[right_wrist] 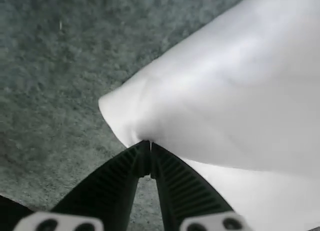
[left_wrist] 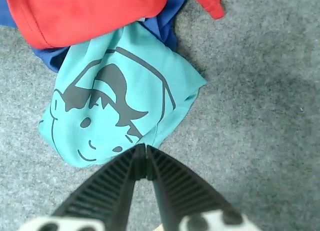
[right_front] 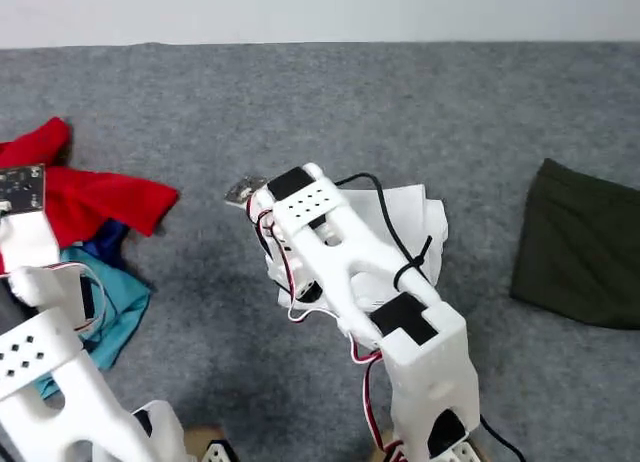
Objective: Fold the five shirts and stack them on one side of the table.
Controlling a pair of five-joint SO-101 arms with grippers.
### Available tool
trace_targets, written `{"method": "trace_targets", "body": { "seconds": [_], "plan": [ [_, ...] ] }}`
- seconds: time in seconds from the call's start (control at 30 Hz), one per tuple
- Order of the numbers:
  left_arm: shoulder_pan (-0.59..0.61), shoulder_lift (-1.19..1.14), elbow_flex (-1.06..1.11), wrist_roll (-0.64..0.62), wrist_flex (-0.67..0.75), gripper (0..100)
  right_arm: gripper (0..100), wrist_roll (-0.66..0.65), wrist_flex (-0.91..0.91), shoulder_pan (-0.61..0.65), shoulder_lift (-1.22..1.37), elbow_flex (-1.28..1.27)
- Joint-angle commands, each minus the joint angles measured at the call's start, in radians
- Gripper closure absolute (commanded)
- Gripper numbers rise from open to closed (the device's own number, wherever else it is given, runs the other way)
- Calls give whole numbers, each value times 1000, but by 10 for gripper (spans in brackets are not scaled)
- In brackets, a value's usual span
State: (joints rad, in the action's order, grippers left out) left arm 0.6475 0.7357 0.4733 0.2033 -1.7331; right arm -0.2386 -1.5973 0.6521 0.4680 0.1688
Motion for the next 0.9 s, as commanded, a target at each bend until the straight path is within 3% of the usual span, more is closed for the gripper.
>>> {"method": "trace_targets", "body": {
  "seconds": [0.0,0.33,0.67,0.87],
  "plan": [
    [3,21,-4,6,-20,994,989,11,-22,-16,-113,32],
    [0,18,-7,6,-20,994,989,12,-28,-288,-318,25],
    [-3,15,-8,5,-18,994,989,6,94,-449,-36,25],
    [-3,15,-8,5,-18,994,989,6,79,-570,54,26]
  ]
}}
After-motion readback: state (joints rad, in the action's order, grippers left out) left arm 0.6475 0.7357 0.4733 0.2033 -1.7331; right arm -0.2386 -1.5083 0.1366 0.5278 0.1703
